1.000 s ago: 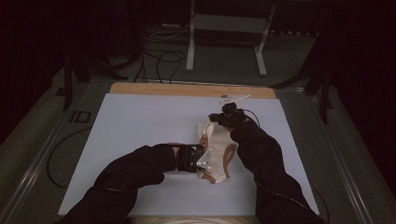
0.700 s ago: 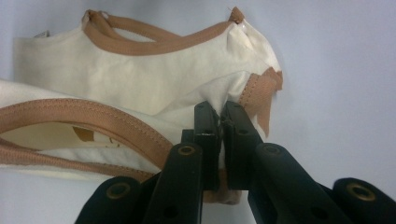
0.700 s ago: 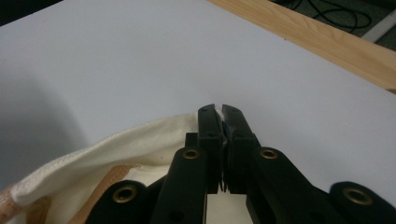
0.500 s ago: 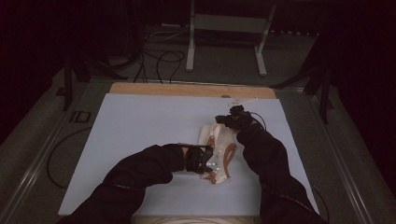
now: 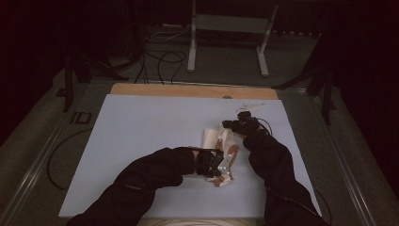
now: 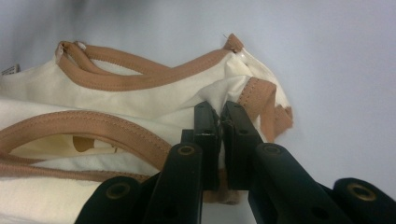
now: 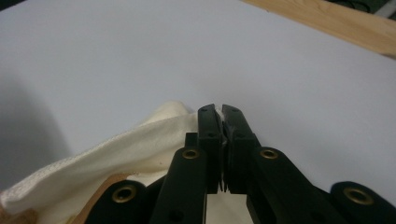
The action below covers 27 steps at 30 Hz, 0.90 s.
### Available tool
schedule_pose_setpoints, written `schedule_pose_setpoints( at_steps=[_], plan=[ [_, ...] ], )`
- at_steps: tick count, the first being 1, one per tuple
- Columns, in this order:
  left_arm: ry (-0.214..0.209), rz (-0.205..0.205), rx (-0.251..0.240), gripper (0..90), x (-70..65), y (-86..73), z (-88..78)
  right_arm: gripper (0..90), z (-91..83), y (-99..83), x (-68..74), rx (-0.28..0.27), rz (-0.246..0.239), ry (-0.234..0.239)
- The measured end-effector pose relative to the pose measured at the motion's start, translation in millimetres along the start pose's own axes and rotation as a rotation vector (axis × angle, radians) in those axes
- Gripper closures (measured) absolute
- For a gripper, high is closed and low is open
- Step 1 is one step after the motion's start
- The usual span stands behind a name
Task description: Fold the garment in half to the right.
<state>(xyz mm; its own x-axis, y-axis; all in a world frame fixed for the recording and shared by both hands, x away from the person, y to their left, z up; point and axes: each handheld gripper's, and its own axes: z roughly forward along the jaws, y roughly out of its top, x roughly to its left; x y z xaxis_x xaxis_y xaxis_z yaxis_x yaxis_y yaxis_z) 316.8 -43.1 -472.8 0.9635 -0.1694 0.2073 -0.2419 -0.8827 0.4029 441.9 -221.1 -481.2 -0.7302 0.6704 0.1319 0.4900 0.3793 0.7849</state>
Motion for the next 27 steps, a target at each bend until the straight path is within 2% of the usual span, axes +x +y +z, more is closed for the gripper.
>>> schedule_pose_setpoints(
  at_steps=[4, 10, 14, 18, 22, 24, 27],
  plan=[
    [-0.005, -0.007, -0.001, 85.6, 1.7, 1.1, 5.0, 87.2, 2.1, -4.5, -2.9, 0.001, 0.012, -0.001],
    [-0.007, -0.041, -0.025, 84.7, 4.2, 1.2, 10.1, 87.1, 4.6, -10.9, -7.2, 0.007, 0.024, -0.008],
    [-0.019, -0.041, -0.033, 81.9, 3.1, 1.2, 11.3, 85.4, 5.1, -14.9, -9.1, 0.001, 0.048, -0.005],
    [-0.048, -0.050, -0.076, 72.4, 1.5, 0.5, 7.8, 78.7, 1.6, -19.7, -12.2, 0.004, 0.063, -0.006],
    [-0.057, -0.052, -0.108, 56.6, -2.0, 1.6, 0.9, 69.9, -5.2, -22.6, -17.4, 0.005, 0.081, -0.014],
    [-0.055, -0.069, -0.131, 51.1, -4.3, 0.8, -4.0, 58.9, -9.6, -22.3, -19.0, 0.004, 0.077, -0.019],
    [-0.043, -0.102, -0.158, 41.2, -5.5, -1.2, -12.5, 49.3, -17.0, -20.9, -20.8, 0.006, 0.076, -0.043]
  ],
)
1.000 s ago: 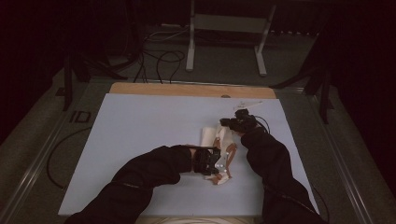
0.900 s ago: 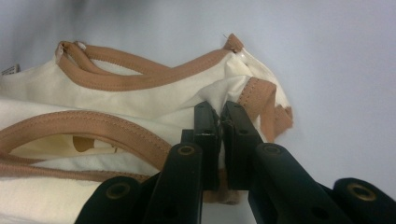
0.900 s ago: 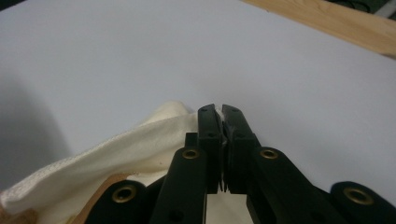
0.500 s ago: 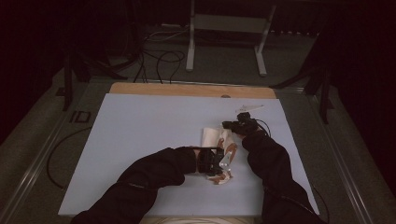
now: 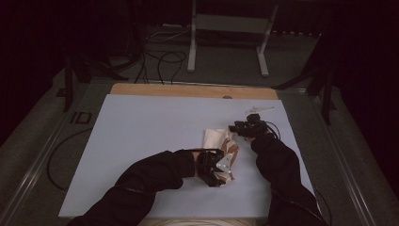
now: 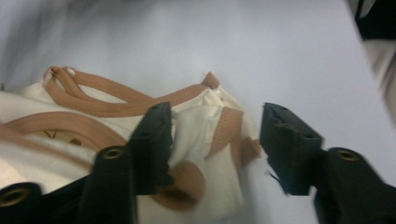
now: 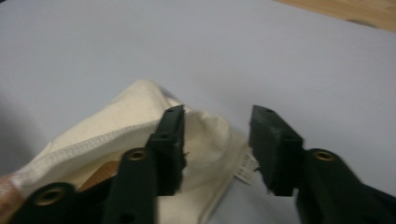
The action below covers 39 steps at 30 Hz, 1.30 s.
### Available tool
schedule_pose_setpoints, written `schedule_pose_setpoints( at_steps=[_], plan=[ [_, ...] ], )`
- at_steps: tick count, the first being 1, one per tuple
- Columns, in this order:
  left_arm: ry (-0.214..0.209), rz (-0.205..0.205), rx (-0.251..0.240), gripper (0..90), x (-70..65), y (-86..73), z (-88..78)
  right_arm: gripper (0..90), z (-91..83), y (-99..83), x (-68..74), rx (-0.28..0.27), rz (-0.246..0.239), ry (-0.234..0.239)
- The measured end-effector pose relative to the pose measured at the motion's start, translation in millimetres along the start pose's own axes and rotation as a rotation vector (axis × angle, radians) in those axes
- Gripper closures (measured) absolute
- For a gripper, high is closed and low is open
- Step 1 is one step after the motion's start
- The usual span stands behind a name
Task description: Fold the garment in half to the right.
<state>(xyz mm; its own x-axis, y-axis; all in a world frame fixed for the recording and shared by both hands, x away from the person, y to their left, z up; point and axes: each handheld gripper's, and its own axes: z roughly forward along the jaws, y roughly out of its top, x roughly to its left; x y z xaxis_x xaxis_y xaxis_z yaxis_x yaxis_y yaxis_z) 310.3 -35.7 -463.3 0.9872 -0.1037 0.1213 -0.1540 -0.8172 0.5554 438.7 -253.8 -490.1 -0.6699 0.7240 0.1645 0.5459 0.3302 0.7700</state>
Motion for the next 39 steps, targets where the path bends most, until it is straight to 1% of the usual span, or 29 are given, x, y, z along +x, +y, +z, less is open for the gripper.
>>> schedule_pose_setpoints(
  at_steps=[2, 3, 4, 5, 6, 7, 8, 9, 10, 12, 14, 16, 17, 19, 20, 21, 22, 23, 24, 25, 26, 28, 29, 31, 33, 34, 36, 38, 39],
  plan=[
    [0.003, -0.033, -0.024, 33.6, 0.1, -0.9, -6.3, 45.3, -4.8, 1.1, -1.3, -0.004, 0.010, -0.008],
    [0.006, -0.046, -0.024, 29.3, 0.8, -1.5, -9.4, 43.5, -7.0, 1.6, -2.2, -0.009, 0.002, -0.012],
    [-0.017, -0.047, -0.028, 23.8, 1.1, -2.9, -12.2, 42.9, -9.7, 2.3, -2.2, -0.011, 0.003, -0.015],
    [-0.027, -0.049, -0.030, 14.5, 0.8, -4.2, -14.5, 42.5, -12.2, 3.1, -2.7, -0.015, 0.002, -0.021],
    [-0.023, -0.063, -0.032, 11.4, 0.9, -5.6, -16.6, 41.5, -14.6, 4.0, -2.6, -0.017, 0.006, -0.022],
    [-0.020, -0.068, -0.034, 8.6, 1.3, -7.3, -18.2, 40.8, -16.6, 4.9, -2.6, -0.020, 0.005, -0.021],
    [-0.010, -0.065, -0.037, 3.9, 1.2, -9.1, -19.6, 40.8, -18.6, 6.0, -2.0, -0.019, 0.006, -0.022],
    [-0.004, -0.064, -0.040, 1.2, 1.0, -11.2, -21.6, 40.5, -19.9, 7.0, -1.3, -0.021, 0.002, -0.018],
    [0.004, -0.073, -0.048, 0.0, 1.0, -13.5, -23.8, 39.9, -21.0, 8.2, 0.0, -0.020, -0.003, -0.016],
    [0.012, -0.091, -0.063, 0.0, 1.5, -19.5, -28.9, 39.7, -22.7, 11.0, 3.0, -0.016, -0.021, -0.018],
    [0.027, -0.114, -0.077, 0.0, 2.0, -26.6, -33.2, 39.7, -24.1, 14.4, 6.9, -0.017, -0.029, -0.007],
    [0.042, -0.131, -0.091, 0.0, 1.9, -34.5, -37.4, 39.9, -24.3, 17.6, 10.8, -0.015, -0.030, 0.003],
    [0.050, -0.142, -0.090, 0.0, 1.0, -38.6, -39.5, 40.1, -24.2, 19.1, 12.7, -0.015, -0.027, 0.012],
    [0.051, -0.164, -0.097, 0.0, -1.1, -47.6, -43.5, 41.2, -23.4, 21.3, 16.2, -0.013, -0.025, 0.025],
    [0.059, -0.172, -0.094, 0.0, -2.1, -52.4, -45.8, 41.9, -22.5, 22.3, 18.3, -0.012, -0.028, 0.029],
    [0.060, -0.190, -0.101, 0.0, -3.6, -57.5, -47.1, 43.0, -21.5, 23.0, 20.3, -0.010, -0.034, 0.031],
    [0.064, -0.197, -0.097, 0.0, -4.1, -62.9, -49.1, 44.6, -20.0, 23.8, 22.0, -0.004, -0.031, 0.028],
    [0.079, -0.215, -0.103, 0.0, -5.8, -68.4, -50.2, 48.1, -18.2, 24.6, 22.9, 0.006, -0.030, 0.026],
    [0.082, -0.226, -0.100, 0.0, -6.7, -74.0, -51.7, 49.2, -16.2, 24.9, 23.9, 0.015, -0.033, 0.022],
    [0.086, -0.244, -0.102, 0.0, -7.8, -79.4, -52.5, 49.2, -13.7, 25.6, 24.9, 0.027, -0.032, 0.017],
    [0.099, -0.255, -0.100, 0.0, -8.7, -84.9, -53.9, 49.6, -11.4, 26.1, 25.9, 0.035, -0.027, 0.015],
    [0.118, -0.294, -0.107, 0.0, -10.2, -95.2, -56.6, 50.6, -5.8, 26.1, 27.1, 0.062, -0.026, 0.007],
    [0.128, -0.306, -0.111, 0.0, -10.9, -100.3, -58.4, 51.6, -2.9, 25.6, 27.6, 0.073, -0.028, 0.006],
    [0.145, -0.333, -0.121, 0.0, -13.0, -109.1, -61.7, 52.8, 1.9, 24.1, 28.4, 0.103, -0.025, -0.008],
    [0.151, -0.362, -0.140, 0.0, -16.3, -117.3, -64.7, 55.0, 4.7, 21.3, 28.8, 0.126, -0.025, -0.022],
    [0.154, -0.376, -0.150, 0.0, -18.0, -121.1, -65.8, 57.7, 5.4, 19.9, 28.7, 0.135, -0.018, -0.030],
    [0.160, -0.395, -0.161, 0.0, -21.2, -128.2, -67.3, 60.1, 5.9, 15.9, 27.9, 0.147, -0.010, -0.030],
    [0.174, -0.420, -0.175, 0.0, -25.0, -134.5, -66.6, 66.5, 5.4, 11.7, 27.2, 0.156, 0.003, -0.031],
    [0.179, -0.430, -0.184, 0.0, -27.1, -137.6, -66.2, 68.6, 5.1, 9.5, 26.9, 0.163, 0.000, -0.033]
  ],
)
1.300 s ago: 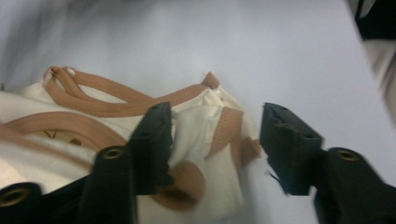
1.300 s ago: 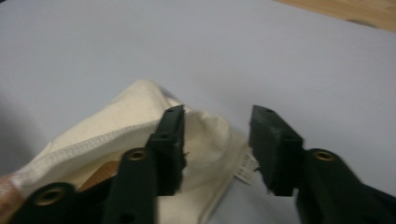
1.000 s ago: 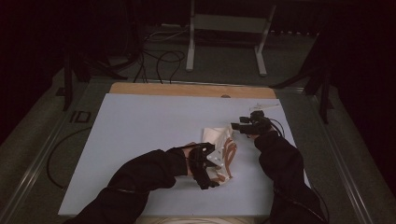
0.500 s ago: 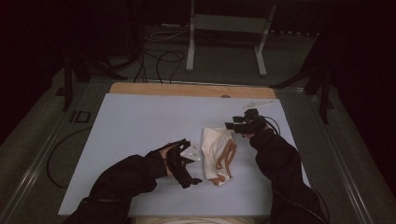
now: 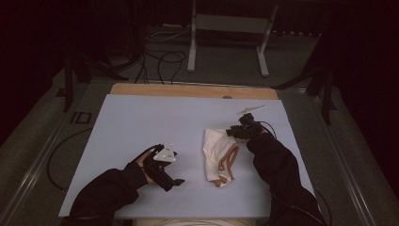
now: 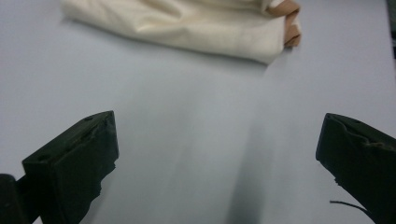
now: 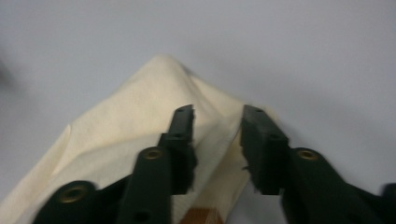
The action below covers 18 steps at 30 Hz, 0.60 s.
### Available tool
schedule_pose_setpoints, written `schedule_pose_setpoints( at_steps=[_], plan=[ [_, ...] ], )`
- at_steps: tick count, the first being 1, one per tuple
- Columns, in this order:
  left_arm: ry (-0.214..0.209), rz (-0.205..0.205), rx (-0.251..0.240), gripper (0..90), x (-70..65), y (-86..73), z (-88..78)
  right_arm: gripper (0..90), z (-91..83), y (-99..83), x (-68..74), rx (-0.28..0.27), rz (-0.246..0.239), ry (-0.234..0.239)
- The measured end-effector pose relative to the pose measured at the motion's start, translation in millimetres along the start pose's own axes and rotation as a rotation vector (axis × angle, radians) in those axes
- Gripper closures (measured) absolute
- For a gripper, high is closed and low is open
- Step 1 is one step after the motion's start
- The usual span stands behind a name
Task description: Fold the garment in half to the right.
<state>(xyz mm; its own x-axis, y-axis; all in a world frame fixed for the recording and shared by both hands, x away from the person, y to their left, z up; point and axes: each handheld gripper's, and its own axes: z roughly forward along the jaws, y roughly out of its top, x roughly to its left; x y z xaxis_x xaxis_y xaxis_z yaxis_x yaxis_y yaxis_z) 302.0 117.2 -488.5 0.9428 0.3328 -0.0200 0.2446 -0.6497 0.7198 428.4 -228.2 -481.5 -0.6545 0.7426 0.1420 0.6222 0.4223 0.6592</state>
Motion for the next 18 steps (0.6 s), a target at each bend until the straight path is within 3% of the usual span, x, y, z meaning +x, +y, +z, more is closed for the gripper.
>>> schedule_pose_setpoints(
  at_steps=[5, 18],
  plan=[
    [0.004, -0.045, -0.026, 0.0, -1.2, -16.4, -2.4, 88.3, -0.8, -7.6, -0.2, 0.016, -0.021, -0.023],
    [0.064, -0.117, -0.086, 0.0, 2.9, -33.3, -13.6, 89.7, -19.8, 1.4, 1.8, -0.072, -0.051, -0.065]
  ],
)
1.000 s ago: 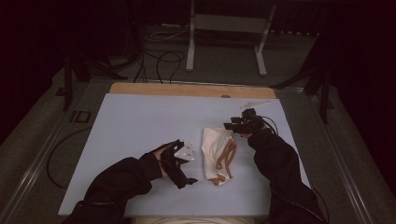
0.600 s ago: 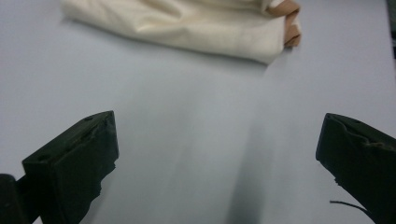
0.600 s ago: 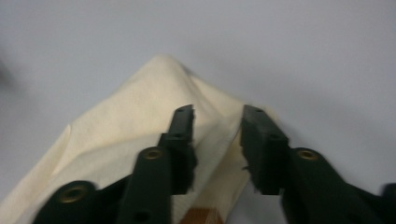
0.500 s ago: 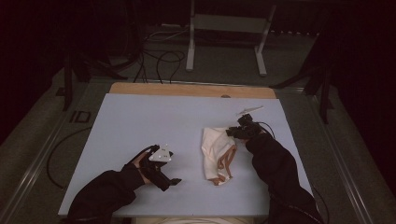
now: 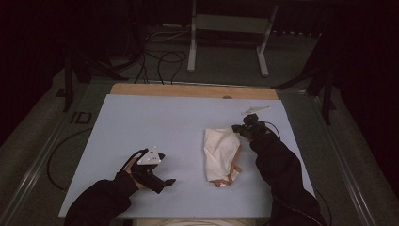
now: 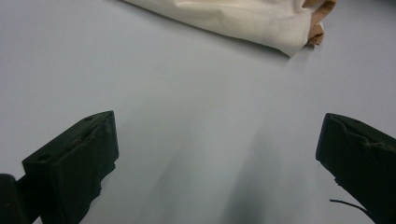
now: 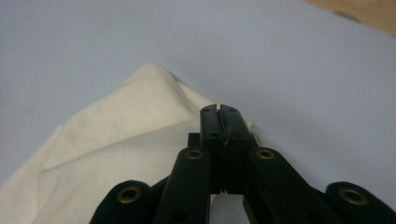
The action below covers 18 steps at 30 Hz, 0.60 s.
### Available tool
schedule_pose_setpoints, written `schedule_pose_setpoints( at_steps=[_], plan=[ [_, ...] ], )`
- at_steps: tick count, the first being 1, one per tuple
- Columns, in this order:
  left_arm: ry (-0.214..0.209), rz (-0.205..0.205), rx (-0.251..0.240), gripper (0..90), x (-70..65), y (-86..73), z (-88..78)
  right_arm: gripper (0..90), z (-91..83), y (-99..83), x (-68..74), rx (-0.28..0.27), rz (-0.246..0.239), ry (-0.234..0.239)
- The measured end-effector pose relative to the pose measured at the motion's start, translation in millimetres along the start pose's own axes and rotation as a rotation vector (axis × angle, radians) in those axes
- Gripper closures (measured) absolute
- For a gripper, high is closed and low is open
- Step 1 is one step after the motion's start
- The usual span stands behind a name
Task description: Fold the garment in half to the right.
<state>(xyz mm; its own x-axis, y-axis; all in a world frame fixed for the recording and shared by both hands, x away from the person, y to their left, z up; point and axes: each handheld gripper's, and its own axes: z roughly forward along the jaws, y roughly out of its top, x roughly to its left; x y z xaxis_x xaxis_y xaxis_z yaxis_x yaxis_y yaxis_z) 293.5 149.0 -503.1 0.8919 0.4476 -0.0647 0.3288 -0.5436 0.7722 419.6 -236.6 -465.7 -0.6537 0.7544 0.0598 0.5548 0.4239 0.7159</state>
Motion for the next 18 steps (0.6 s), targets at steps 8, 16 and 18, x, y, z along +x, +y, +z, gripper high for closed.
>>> schedule_pose_setpoints(
  at_steps=[8, 16, 18],
  plan=[
    [0.007, -0.002, -0.011, 0.0, -0.1, 0.0, -0.8, 89.6, -20.9, 7.3, 0.2, -0.064, -0.021, 0.002],
    [0.024, -0.015, -0.044, 0.0, 2.4, 0.1, -6.1, 89.5, -15.7, -10.8, -18.5, -0.020, 0.029, -0.018],
    [0.023, -0.016, -0.045, 0.0, 2.2, -0.2, -6.3, 89.5, -11.4, -17.1, -22.3, -0.002, 0.042, -0.018]
  ],
)
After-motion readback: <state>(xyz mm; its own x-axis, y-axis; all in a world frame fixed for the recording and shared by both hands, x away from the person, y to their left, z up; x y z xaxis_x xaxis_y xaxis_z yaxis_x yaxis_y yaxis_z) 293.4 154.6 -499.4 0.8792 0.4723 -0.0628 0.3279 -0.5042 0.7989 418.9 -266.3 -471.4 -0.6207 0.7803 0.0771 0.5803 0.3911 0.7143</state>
